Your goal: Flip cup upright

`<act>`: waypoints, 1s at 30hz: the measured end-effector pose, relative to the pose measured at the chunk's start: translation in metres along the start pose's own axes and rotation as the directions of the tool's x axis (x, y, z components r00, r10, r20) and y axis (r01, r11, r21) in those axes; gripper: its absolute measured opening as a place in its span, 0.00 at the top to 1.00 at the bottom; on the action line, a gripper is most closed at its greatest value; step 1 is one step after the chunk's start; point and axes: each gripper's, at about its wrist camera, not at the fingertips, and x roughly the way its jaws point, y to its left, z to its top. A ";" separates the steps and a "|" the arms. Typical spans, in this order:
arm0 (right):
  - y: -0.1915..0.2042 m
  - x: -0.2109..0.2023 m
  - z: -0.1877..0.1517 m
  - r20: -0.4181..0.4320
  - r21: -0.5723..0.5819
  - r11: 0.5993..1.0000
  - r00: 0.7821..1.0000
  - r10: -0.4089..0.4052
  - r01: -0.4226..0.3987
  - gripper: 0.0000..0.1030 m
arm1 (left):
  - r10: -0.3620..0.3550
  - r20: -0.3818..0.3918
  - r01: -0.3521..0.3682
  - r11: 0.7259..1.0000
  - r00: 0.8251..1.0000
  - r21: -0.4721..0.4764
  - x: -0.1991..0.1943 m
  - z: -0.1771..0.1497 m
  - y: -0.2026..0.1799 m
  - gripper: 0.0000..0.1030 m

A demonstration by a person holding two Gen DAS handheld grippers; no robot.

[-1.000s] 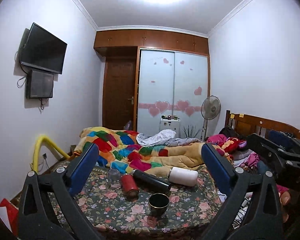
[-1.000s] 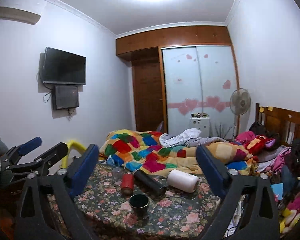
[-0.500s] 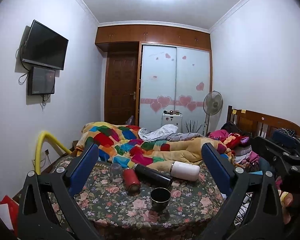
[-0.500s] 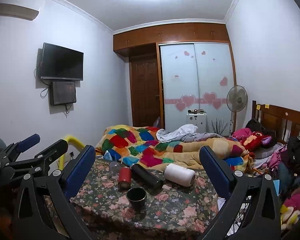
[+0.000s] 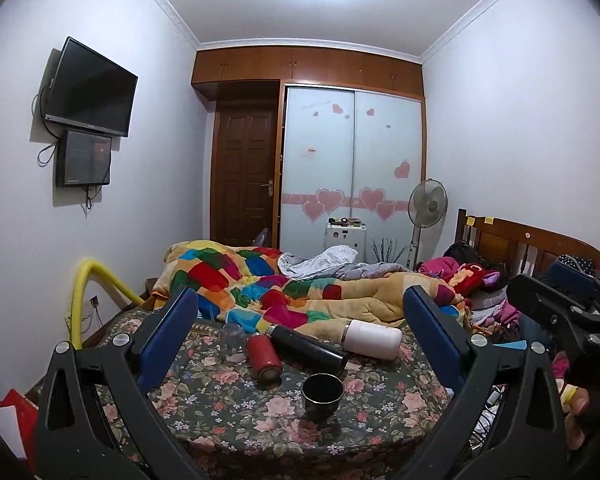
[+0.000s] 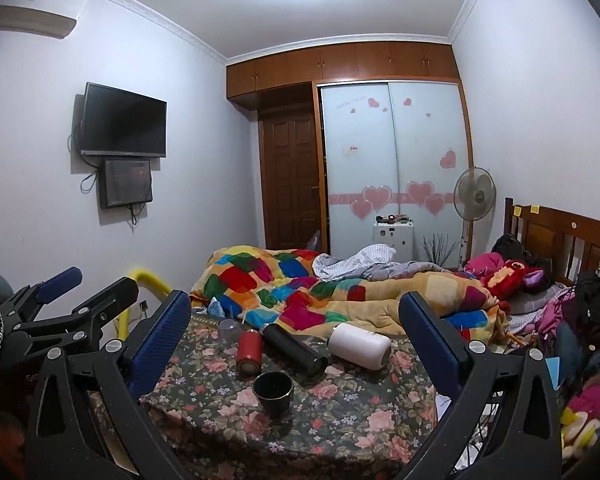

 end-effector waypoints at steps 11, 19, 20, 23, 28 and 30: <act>0.000 0.000 0.000 -0.008 0.002 1.000 1.000 0.003 -0.003 0.00 | 0.000 -0.017 0.000 1.000 1.000 -0.004 0.006 -0.003 0.001 0.00; -0.001 0.000 0.001 -0.016 0.004 1.000 1.000 0.006 -0.006 0.00 | -0.001 -0.020 0.001 1.000 1.000 -0.004 0.006 -0.003 0.002 0.00; -0.001 0.000 0.001 -0.017 0.005 1.000 1.000 0.007 -0.007 0.00 | -0.001 -0.021 0.001 1.000 1.000 -0.004 0.007 -0.004 0.001 0.00; -0.001 0.000 0.001 -0.017 0.005 1.000 1.000 0.005 -0.005 0.00 | -0.001 -0.022 0.001 1.000 1.000 -0.004 0.007 -0.004 0.001 0.00; -0.001 0.000 0.001 -0.015 0.004 1.000 1.000 0.005 -0.005 0.00 | -0.005 -0.026 0.005 1.000 1.000 -0.003 0.009 -0.006 -0.001 0.00; -0.001 0.001 0.001 -0.018 0.005 1.000 1.000 0.007 -0.007 0.00 | -0.006 -0.025 0.006 1.000 1.000 -0.004 0.009 -0.006 -0.001 0.00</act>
